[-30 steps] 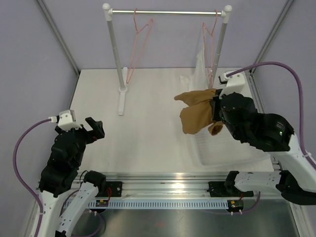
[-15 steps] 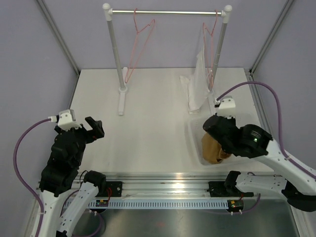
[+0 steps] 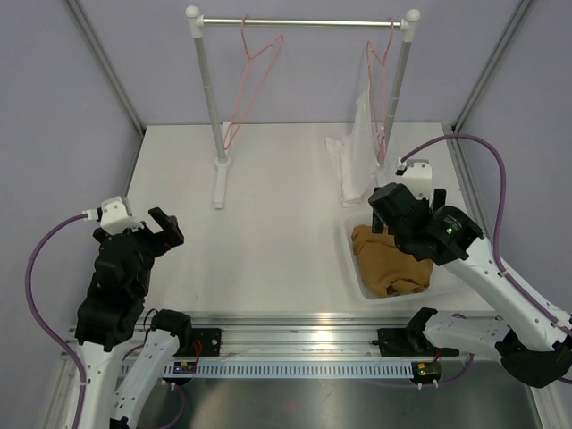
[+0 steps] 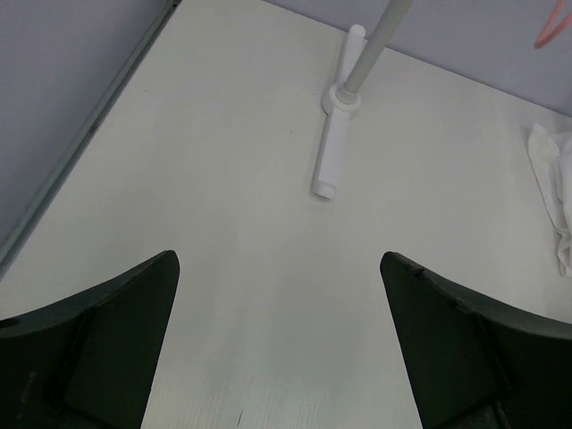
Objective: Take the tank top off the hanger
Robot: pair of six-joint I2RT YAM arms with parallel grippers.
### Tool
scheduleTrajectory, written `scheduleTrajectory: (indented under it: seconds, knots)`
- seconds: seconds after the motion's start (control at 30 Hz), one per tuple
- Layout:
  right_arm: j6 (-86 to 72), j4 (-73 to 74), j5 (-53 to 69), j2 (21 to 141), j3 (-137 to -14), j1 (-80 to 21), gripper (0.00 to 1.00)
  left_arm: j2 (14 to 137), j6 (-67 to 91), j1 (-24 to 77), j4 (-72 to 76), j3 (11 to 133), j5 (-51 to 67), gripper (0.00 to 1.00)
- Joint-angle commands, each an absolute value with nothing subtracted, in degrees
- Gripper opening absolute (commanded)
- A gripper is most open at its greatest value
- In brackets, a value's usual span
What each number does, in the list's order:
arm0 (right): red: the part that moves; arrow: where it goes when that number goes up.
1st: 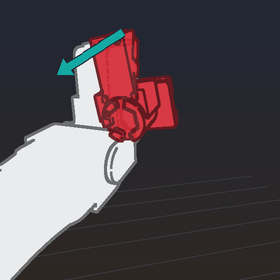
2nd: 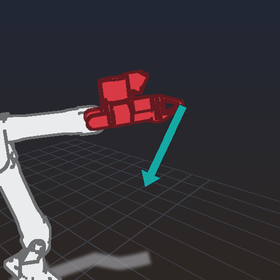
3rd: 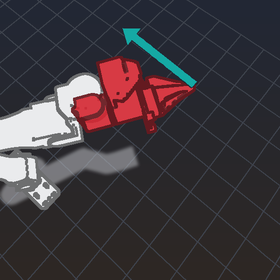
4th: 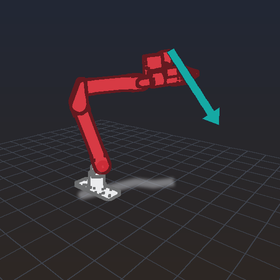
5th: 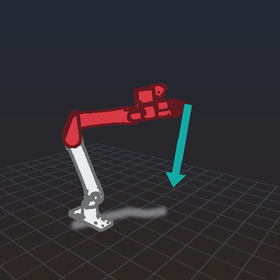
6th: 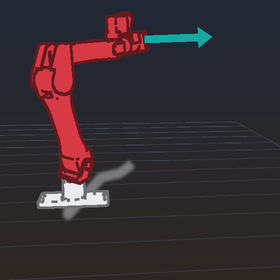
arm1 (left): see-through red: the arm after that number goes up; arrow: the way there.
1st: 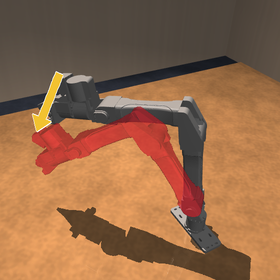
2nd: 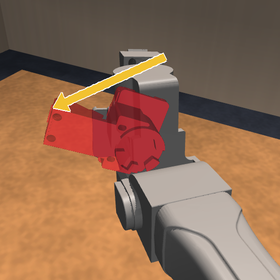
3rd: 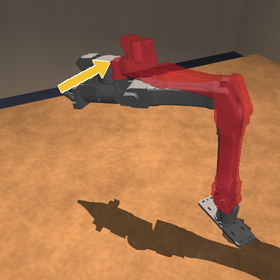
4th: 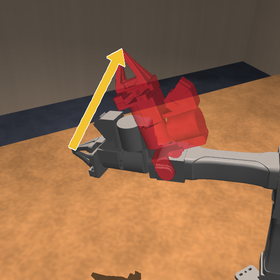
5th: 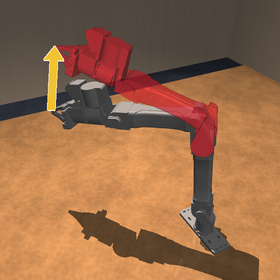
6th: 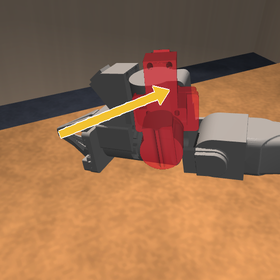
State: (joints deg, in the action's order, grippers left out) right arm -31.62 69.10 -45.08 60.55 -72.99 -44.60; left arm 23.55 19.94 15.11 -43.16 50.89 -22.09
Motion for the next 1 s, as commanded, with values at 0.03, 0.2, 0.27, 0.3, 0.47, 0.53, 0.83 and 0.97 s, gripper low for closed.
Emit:
scheduleTrajectory:
  seconds: [0.03,0.2,0.27,0.3,0.47,0.53,0.83,0.97]
  knots:
    - [-28.9,68.5,-49.0,59.4,-83.3,-44.3,0.99,24.3,20.7,7.8,-40.2,52.6,-23.4,0.99]
    - [-20.9,61.0,-45.3,51.7,-82.4,-44.3,1.00,25.0,18.3,6.5,-42.7,54.8,-20.1,0.99]
    - [-20.0,60.7,-47.0,49.8,-81.7,-44.2,1.00,26.7,15.9,6.6,-46.1,56.5,-17.9,0.99]
    - [-19.1,60.7,-47.5,48.2,-81.1,-44.2,0.99,27.4,16.0,6.6,-47.6,58.3,-18.1,0.99]
    - [-19.2,62.7,-46.2,43.5,-80.8,-44.2,0.99,28.4,16.1,6.6,-54.1,62.8,-13.6,0.99]
    - [-19.0,63.7,-45.5,41.2,-79.9,-44.2,1.00,28.6,15.2,6.6,-56.2,65.4,-13.8,0.99]
    - [-19.2,67.1,-47.4,33.4,-75.1,-44.3,0.99,25.5,15.6,8.3,-60.6,66.1,-11.9,0.99]
    - [-19.3,65.9,-45.6,31.3,-73.4,-44.3,0.99,25.4,15.6,8.5,-59.5,64.1,-10.8,0.99]
